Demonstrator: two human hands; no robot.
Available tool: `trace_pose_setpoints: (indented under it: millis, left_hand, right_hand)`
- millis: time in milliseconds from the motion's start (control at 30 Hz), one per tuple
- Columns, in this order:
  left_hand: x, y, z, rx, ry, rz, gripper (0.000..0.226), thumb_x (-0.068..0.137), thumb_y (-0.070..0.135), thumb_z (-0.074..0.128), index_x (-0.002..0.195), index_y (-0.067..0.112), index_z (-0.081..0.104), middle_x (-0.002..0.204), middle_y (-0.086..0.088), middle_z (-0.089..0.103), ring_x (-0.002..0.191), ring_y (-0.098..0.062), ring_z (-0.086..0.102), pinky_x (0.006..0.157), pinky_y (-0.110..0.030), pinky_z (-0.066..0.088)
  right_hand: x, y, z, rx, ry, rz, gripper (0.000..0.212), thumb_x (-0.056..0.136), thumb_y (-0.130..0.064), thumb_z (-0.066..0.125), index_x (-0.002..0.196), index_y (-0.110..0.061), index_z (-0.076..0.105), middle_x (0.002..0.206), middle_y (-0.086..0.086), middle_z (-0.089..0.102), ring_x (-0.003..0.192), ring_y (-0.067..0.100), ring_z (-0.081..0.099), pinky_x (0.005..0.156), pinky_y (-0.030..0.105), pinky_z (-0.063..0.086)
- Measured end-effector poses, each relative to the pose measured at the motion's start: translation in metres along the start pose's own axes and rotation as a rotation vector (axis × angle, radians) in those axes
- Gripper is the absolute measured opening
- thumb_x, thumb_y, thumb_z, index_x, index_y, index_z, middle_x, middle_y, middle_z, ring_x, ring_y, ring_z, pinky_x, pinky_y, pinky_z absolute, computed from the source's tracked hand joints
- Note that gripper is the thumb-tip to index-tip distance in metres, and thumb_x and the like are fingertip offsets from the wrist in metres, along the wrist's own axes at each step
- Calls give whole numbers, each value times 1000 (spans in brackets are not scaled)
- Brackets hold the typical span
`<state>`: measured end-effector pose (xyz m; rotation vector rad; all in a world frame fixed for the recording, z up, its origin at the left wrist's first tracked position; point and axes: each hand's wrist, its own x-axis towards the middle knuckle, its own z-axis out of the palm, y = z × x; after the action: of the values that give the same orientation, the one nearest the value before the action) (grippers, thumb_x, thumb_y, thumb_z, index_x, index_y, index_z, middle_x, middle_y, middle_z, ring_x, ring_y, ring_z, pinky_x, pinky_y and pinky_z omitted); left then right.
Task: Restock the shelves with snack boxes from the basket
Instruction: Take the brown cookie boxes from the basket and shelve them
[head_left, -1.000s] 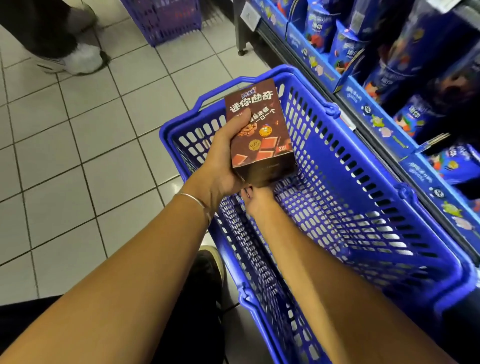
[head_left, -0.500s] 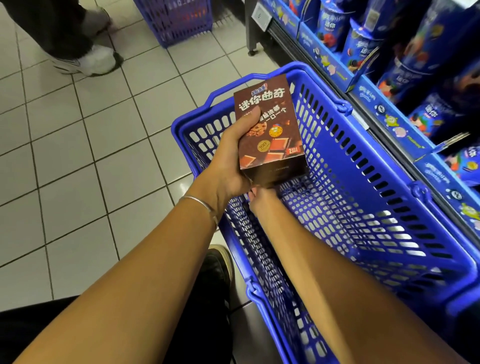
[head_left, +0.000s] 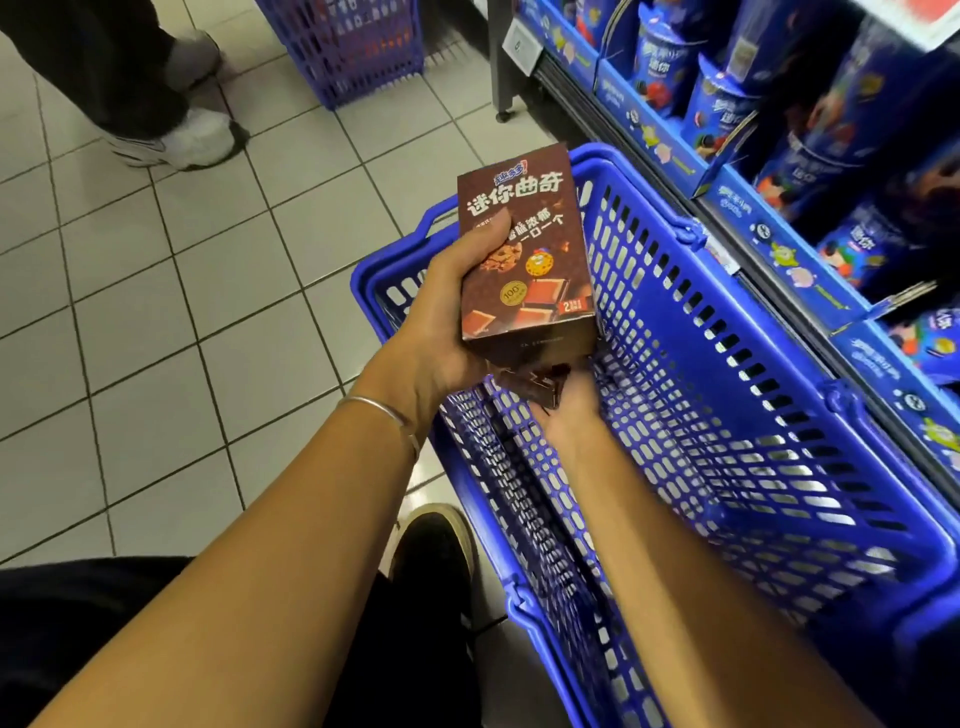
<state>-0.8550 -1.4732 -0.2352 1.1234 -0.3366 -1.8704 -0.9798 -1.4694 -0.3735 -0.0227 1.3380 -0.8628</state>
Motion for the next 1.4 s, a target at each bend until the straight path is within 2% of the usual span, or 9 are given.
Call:
trace_pose_setpoints:
  millis: [133, 367, 533, 800, 867, 933, 1033, 1100, 1400]
  left_hand:
    - [-4, 33, 7, 107, -4, -89, 32, 91, 43, 74, 91, 13, 85, 99, -10, 81, 83, -27, 80, 80, -48, 64]
    - [-88, 107, 48, 182, 42, -179, 30, 96, 37, 68, 96, 10, 82, 98, -12, 81, 79, -26, 79, 71, -38, 65]
    - [-194, 171, 103, 296, 86, -143, 44, 86, 38, 73, 121, 12, 66, 105, -10, 81, 87, -26, 79, 81, -41, 66]
    - [-378, 274, 247, 249, 36, 45, 26, 86, 26, 66, 108, 14, 73, 89, -2, 82, 75, -18, 80, 62, -29, 62]
    - [-418, 292, 283, 241, 7, 83, 27, 83, 31, 68, 105, 20, 78, 91, 2, 82, 75, -18, 80, 58, -32, 62]
    - [-453, 306, 321, 247, -1, 117, 49, 75, 33, 76, 121, 18, 72, 95, 2, 81, 76, -19, 79, 59, -37, 63]
    - [-489, 323, 377, 237, -49, 167, 82, 72, 27, 77, 147, 3, 53, 104, -9, 78, 80, -24, 77, 68, -39, 65]
    - [-506, 332, 413, 210, -112, 205, 81, 75, 23, 73, 149, -2, 50, 108, -14, 77, 83, -26, 77, 73, -38, 66]
    - [-537, 379, 550, 223, -498, 196, 27, 77, 24, 62, 85, 16, 86, 84, -7, 82, 68, -21, 80, 56, -33, 63]
  right_hand:
    - [-27, -19, -12, -8, 49, -84, 20, 100, -22, 49, 91, -19, 66, 84, 1, 71, 68, 12, 71, 62, 29, 59]
    - [-172, -85, -14, -15, 124, -197, 19, 99, -17, 50, 112, -15, 64, 101, 8, 66, 85, 23, 64, 84, 42, 53]
    - [-316, -151, 10, -81, 62, -300, 23, 104, -10, 45, 93, -20, 63, 73, -11, 74, 66, 4, 71, 61, 23, 58]
    - [-579, -272, 54, -125, -174, -402, 22, 98, -5, 47, 113, -12, 62, 102, 8, 68, 91, 23, 67, 85, 40, 57]
    - [-634, -297, 50, -169, -209, -443, 27, 97, -1, 50, 122, -5, 60, 93, -12, 74, 83, 3, 70, 74, 24, 59]
    - [-684, -317, 45, -209, -205, -550, 42, 94, -8, 59, 135, -1, 54, 92, -23, 74, 81, -4, 69, 68, 15, 56]
    - [-749, -349, 41, -173, -142, -680, 59, 80, -22, 66, 138, -12, 56, 123, 7, 72, 106, 26, 69, 89, 41, 58]
    - [-781, -369, 38, -150, -111, -755, 57, 79, -24, 66, 134, -14, 58, 122, 8, 72, 105, 25, 69, 85, 36, 58]
    - [-908, -442, 13, -73, 139, -1169, 41, 84, -27, 63, 124, -19, 62, 114, 3, 74, 107, 23, 70, 95, 44, 54]
